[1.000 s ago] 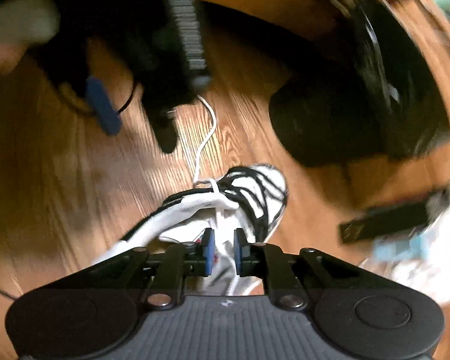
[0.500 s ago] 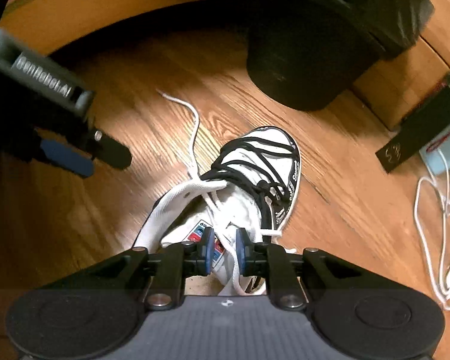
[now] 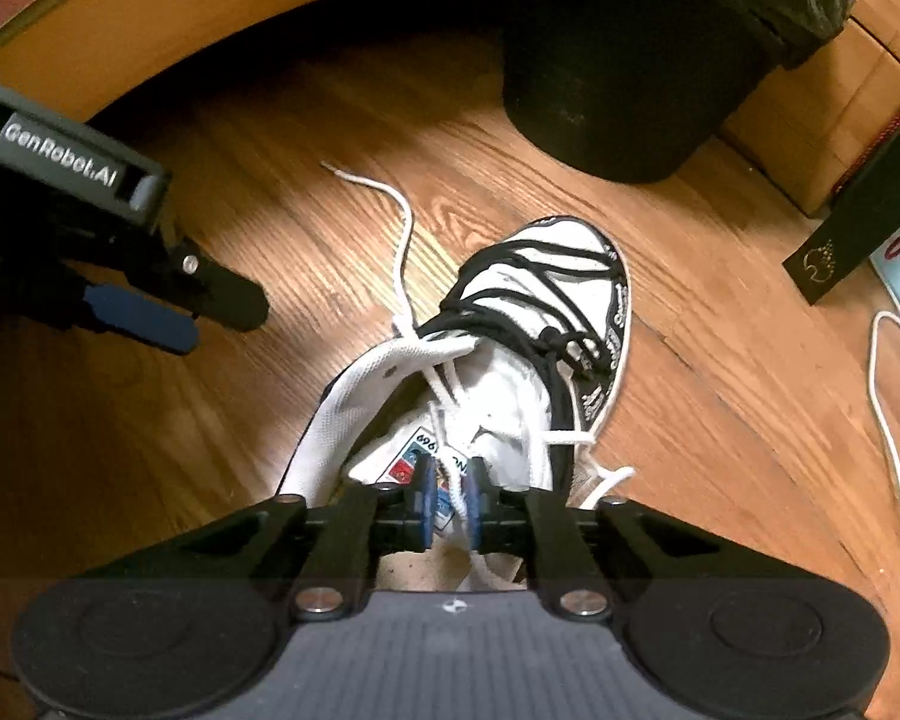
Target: Lace up shoes with both hands
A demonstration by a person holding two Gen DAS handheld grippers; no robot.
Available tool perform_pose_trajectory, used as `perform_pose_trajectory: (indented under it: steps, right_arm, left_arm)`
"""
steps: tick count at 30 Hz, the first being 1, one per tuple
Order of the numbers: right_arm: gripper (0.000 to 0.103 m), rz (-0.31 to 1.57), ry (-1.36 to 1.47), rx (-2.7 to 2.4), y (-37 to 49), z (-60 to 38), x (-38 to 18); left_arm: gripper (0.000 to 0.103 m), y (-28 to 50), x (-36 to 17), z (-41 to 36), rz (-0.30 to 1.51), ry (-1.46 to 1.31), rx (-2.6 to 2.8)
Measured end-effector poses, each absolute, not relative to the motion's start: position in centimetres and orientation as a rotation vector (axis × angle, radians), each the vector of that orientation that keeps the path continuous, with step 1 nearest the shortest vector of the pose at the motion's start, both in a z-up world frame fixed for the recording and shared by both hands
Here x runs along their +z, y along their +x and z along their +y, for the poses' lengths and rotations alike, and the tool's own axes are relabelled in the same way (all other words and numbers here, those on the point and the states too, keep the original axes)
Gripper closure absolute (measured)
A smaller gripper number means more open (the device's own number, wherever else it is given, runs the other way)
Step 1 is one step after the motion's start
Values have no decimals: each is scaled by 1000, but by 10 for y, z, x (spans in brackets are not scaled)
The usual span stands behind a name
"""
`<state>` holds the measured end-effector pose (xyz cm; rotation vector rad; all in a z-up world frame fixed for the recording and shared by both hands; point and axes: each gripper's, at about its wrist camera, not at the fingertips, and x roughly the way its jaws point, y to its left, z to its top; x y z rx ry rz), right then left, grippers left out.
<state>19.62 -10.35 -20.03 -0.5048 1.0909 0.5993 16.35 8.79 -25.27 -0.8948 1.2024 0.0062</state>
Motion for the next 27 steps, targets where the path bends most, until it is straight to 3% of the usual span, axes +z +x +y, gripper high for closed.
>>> perform_pose_trajectory:
  steps: [22, 27]
  right_arm:
    - [98, 944, -560, 663, 176, -99, -176]
    - [89, 952, -585, 627, 180, -99, -179]
  left_arm:
    - [47, 160, -255, 88, 1219, -888, 18]
    - [47, 160, -255, 87, 1224, -881, 13]
